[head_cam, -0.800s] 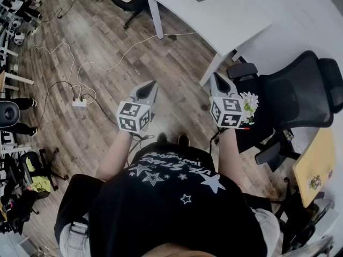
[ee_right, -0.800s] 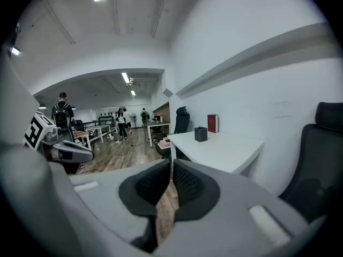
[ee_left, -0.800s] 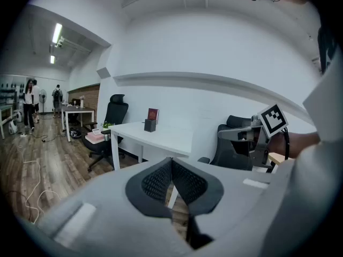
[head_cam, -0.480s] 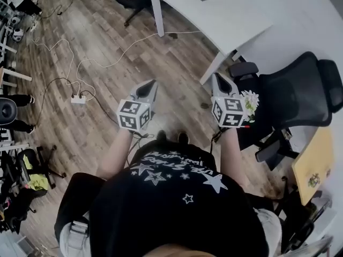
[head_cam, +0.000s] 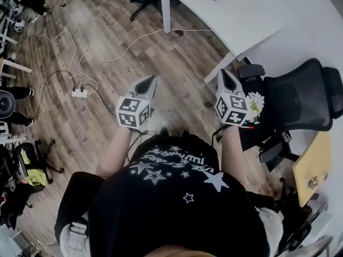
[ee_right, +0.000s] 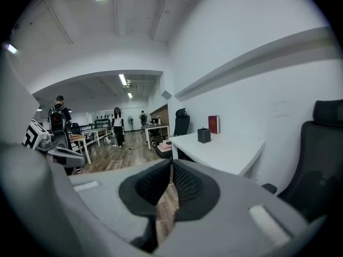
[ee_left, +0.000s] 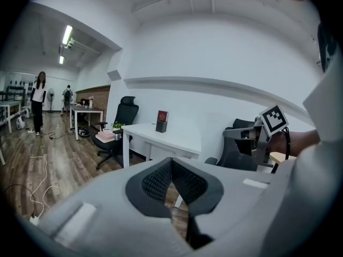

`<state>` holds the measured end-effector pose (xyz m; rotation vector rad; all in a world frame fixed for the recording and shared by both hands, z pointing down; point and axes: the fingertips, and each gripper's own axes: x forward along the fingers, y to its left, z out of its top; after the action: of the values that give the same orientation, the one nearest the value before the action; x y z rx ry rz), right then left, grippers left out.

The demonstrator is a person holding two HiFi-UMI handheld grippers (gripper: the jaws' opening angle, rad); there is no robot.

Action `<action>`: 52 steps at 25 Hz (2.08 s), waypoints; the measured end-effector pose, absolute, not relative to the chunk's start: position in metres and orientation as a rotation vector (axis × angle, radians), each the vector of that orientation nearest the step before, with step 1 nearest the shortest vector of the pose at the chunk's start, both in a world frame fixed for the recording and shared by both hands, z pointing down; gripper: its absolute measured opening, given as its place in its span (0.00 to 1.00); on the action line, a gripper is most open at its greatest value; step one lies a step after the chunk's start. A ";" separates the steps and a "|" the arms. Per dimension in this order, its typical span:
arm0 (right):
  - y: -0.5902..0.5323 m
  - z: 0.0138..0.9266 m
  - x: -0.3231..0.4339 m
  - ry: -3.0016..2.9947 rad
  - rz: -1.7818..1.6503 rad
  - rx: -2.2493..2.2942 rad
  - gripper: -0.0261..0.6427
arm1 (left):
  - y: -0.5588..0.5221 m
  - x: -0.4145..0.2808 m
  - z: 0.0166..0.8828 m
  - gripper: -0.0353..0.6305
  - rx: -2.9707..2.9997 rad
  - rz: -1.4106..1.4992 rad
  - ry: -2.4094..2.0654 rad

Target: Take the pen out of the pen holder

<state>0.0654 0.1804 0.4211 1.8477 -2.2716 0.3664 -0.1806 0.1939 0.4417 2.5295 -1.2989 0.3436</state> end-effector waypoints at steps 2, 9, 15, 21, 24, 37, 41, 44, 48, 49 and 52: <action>0.180 0.425 0.058 -2.276 0.375 1.874 0.07 | 0.193 -0.194 0.448 0.07 2.526 0.351 -1.299; 0.168 0.433 0.028 -2.302 0.394 1.830 0.32 | 0.176 -0.224 0.447 0.07 2.549 0.359 -1.314; 0.132 0.447 0.023 -2.306 0.442 1.807 0.36 | 0.152 -0.227 0.460 0.07 2.516 0.373 -1.306; 0.049 0.467 0.044 -2.303 0.475 1.806 0.36 | 0.082 -0.213 0.474 0.07 2.492 0.407 -1.318; -0.009 0.470 0.060 -2.311 0.482 1.816 0.36 | 0.027 -0.203 0.474 0.07 2.485 0.413 -1.338; -0.230 0.448 0.156 -2.305 0.455 1.864 0.36 | -0.182 -0.113 0.456 0.07 2.501 0.434 -1.329; -0.275 0.449 0.177 -2.318 0.445 1.851 0.36 | -0.228 -0.085 0.451 0.07 2.508 0.412 -1.343; -0.299 0.449 0.185 -2.321 0.438 1.846 0.36 | -0.249 -0.074 0.448 0.07 2.516 0.405 -1.350; -0.326 0.449 0.186 -2.323 0.425 1.845 0.36 | -0.275 -0.073 0.447 0.07 2.521 0.422 -1.363; -0.332 0.451 0.186 -2.321 0.425 1.843 0.36 | -0.282 -0.073 0.448 0.07 2.522 0.422 -1.364; -0.349 0.454 0.185 -2.316 0.427 1.844 0.36 | -0.303 -0.070 0.449 0.07 2.537 0.419 -1.350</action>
<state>0.1849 -0.3492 0.4542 1.8436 -2.3160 0.4271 -0.0697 -0.3028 0.4487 2.5370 -1.3498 0.4191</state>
